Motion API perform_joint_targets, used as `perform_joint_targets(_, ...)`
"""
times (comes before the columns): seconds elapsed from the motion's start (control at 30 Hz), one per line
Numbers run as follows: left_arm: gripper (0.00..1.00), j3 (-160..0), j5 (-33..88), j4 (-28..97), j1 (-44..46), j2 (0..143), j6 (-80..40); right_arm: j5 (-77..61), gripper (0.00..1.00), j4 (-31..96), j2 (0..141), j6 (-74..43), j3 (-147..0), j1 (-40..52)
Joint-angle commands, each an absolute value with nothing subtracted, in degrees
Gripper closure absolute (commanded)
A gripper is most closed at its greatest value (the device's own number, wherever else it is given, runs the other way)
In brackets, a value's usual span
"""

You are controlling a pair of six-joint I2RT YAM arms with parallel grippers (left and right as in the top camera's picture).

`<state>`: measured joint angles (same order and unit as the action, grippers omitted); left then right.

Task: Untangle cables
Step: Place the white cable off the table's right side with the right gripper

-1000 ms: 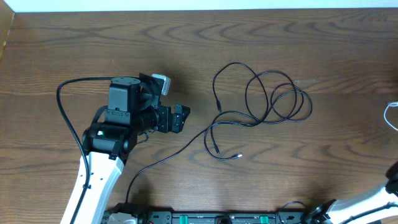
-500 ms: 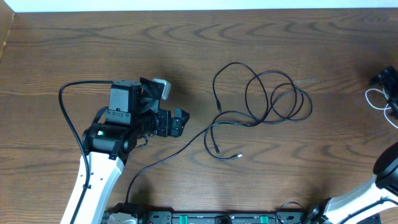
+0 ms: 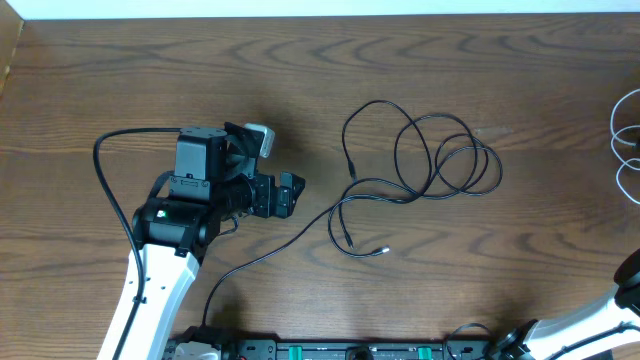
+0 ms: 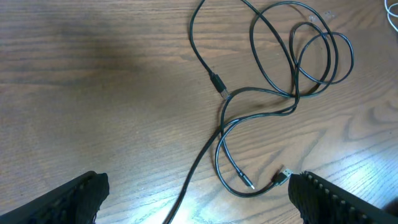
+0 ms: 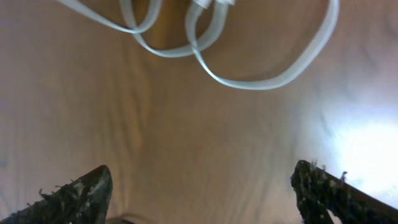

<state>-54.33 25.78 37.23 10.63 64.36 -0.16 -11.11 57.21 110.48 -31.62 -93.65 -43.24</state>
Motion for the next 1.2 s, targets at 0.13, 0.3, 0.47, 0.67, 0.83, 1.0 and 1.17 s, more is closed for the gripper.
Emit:
perform_joint_targets(0.13,0.02,-54.5,26.3,35.8,10.7,64.4,0.3,-14.1,0.14,52.9,110.8,-20.1,-93.9,-38.2)
perform_joint_targets(0.3,0.02,-54.5,26.3,35.3,10.7,64.4,0.3,-10.0,0.73,50.3,111.8,-17.0,-93.6,-32.9)
perform_joint_targets(0.47,0.02,-54.5,26.3,35.3,10.7,64.4,0.3,0.9,0.99,45.9,115.7,-13.6,-93.6,-28.7)
perform_joint_targets(0.67,0.02,-54.5,26.3,35.3,10.7,64.4,0.3,10.4,0.99,40.4,120.1,-11.5,-93.6,-28.1)
perform_joint_targets(0.83,0.02,-54.5,26.3,35.3,10.8,64.4,0.2,10.3,0.99,36.5,123.3,-11.5,-93.6,-28.4)
perform_joint_targets(1.0,0.02,-54.5,28.6,35.8,11.1,64.4,1.2,10.1,0.99,33.5,126.3,-11.5,-93.6,-28.5)
perform_joint_targets(1.17,0.02,-54.5,27.9,37.1,14.1,64.4,2.8,9.5,0.99,31.0,127.9,-11.9,-93.6,-28.3)
